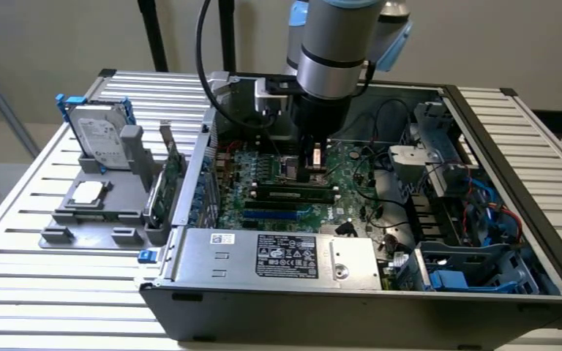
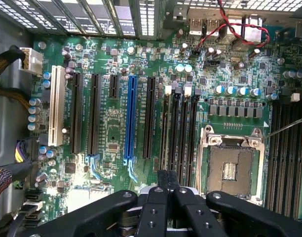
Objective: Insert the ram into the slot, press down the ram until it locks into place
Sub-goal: 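Press down the ram until it locks into place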
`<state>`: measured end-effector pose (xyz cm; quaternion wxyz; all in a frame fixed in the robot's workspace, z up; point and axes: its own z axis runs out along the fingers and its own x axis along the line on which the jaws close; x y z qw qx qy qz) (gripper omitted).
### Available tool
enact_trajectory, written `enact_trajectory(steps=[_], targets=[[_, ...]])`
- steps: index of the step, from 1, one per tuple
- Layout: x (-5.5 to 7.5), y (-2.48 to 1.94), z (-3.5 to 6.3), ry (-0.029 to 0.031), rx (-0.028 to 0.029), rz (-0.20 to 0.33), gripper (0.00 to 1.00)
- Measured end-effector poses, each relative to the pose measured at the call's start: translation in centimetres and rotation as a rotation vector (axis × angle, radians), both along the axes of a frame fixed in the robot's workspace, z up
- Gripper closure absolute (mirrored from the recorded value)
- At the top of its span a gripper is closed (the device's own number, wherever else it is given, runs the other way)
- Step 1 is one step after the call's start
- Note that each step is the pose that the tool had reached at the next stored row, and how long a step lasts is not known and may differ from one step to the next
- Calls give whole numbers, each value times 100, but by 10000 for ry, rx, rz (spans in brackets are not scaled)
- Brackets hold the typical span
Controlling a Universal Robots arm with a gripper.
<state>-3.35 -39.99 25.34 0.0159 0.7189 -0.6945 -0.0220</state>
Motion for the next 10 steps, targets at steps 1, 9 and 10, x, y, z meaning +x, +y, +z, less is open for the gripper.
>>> enact_trajectory(steps=[1,9,10], targets=[[0,0,-20,-7,0,0,89],[-16,12,-158,-34,1,-81,89],[-16,15,-168,-35,1,-108,89]])
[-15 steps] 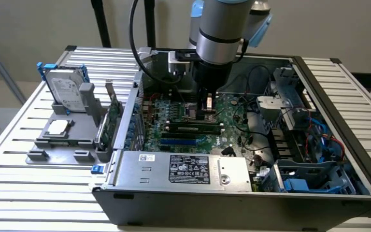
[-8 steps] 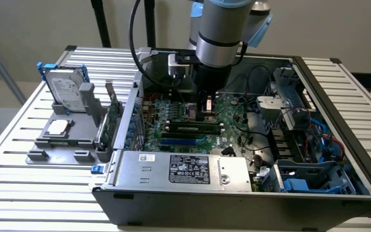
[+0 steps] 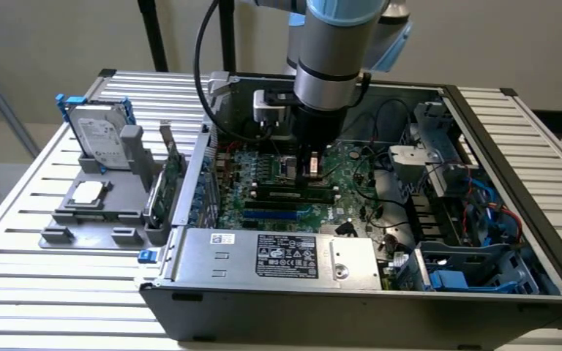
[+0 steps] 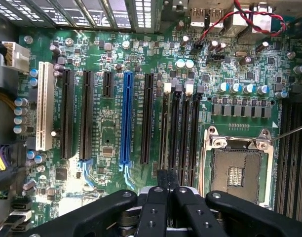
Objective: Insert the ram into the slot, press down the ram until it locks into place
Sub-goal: 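Press down the ram until it locks into place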
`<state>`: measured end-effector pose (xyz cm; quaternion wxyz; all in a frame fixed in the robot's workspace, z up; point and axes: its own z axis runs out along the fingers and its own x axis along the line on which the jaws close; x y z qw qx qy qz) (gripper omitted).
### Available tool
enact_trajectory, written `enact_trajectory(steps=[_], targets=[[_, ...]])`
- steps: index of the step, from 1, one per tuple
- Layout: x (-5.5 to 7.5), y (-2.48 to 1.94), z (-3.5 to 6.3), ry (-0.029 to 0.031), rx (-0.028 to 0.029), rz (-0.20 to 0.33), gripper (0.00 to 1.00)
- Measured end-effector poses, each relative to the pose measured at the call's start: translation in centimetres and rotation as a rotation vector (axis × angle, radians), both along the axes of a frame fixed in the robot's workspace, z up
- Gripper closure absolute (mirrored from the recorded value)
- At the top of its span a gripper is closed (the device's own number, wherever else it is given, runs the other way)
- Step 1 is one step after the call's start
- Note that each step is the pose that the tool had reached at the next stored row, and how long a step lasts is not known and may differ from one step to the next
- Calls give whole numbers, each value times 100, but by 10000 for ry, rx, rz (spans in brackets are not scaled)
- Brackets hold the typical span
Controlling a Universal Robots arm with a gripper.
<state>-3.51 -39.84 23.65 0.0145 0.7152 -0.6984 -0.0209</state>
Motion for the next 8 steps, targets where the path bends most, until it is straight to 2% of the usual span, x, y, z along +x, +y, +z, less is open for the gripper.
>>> enact_trajectory(steps=[8], targets=[[-7,8,-68,-8,-11,-143,89]])
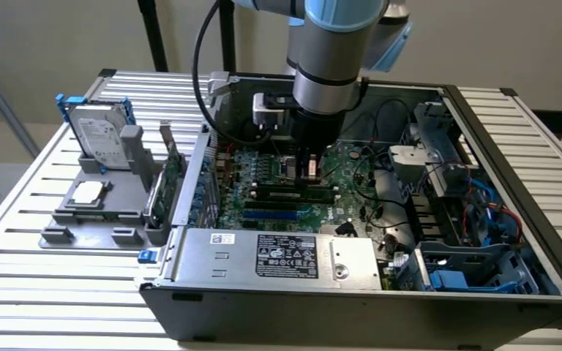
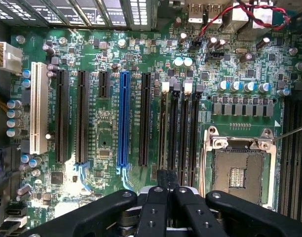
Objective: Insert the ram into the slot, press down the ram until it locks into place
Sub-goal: 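Press down the ram until it locks into place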
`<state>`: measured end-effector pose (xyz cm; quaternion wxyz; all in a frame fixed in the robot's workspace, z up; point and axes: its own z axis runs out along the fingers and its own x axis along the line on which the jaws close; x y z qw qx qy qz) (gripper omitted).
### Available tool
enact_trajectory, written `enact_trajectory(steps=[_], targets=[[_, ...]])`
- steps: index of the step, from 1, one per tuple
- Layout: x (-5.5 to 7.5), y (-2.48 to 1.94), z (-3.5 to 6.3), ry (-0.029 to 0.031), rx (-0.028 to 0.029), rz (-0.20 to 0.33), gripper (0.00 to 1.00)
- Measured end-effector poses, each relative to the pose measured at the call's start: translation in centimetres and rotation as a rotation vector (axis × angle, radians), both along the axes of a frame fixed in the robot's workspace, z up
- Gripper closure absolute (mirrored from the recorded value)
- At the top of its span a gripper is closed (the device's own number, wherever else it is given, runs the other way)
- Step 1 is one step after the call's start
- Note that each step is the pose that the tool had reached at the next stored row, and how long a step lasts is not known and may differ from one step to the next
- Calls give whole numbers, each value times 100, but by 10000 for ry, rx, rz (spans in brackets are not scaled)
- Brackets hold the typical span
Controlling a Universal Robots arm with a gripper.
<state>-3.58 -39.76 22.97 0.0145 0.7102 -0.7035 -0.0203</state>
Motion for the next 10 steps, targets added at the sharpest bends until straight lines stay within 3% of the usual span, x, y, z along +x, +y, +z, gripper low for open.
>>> enact_trajectory(steps=[5,10], targets=[[-7,2,-48,-21,5,-67,89],[-6,3,153,-25,11,-76,89]])
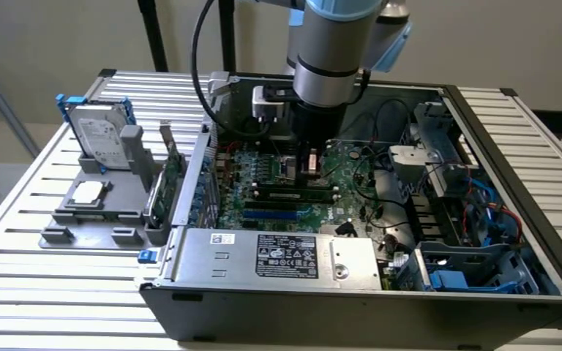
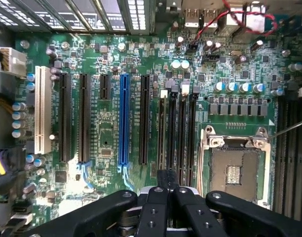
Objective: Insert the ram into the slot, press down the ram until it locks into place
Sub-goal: 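Press down the ram until it locks into place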
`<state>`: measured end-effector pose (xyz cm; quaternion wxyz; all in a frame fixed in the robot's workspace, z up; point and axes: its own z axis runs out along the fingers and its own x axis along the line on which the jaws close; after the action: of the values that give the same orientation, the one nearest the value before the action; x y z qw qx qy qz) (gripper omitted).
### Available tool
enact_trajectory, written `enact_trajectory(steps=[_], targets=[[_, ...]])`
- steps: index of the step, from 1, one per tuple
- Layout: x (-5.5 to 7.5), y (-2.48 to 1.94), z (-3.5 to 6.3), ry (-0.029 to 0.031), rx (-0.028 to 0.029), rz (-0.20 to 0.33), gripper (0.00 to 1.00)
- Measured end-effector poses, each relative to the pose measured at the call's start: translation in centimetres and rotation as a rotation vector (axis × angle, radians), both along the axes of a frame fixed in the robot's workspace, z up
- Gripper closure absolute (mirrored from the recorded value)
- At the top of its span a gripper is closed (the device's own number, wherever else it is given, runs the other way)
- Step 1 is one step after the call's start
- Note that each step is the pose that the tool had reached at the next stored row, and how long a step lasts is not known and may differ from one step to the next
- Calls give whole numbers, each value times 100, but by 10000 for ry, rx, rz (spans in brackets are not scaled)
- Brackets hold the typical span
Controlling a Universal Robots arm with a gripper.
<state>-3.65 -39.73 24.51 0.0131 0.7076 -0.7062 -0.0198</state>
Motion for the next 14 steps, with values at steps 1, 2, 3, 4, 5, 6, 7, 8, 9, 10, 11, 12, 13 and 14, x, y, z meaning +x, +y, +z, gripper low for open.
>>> enact_trajectory(steps=[1,2,3,4,5,6,7,8,9,10,11,12,13,14], targets=[[2,0,43,1,-2,2,89],[3,0,70,0,0,0,89],[5,0,88,1,-3,1,89],[6,0,89,1,-1,1,89],[6,0,88,-1,2,0,89],[6,0,89,0,1,1,89],[6,0,89,-1,2,1,89],[6,0,89,0,1,2,89],[6,0,89,0,1,2,89],[6,0,89,0,0,2,89],[6,0,89,0,1,2,89],[6,0,89,0,1,2,89],[6,0,89,0,0,2,89],[6,0,89,1,0,2,89]])
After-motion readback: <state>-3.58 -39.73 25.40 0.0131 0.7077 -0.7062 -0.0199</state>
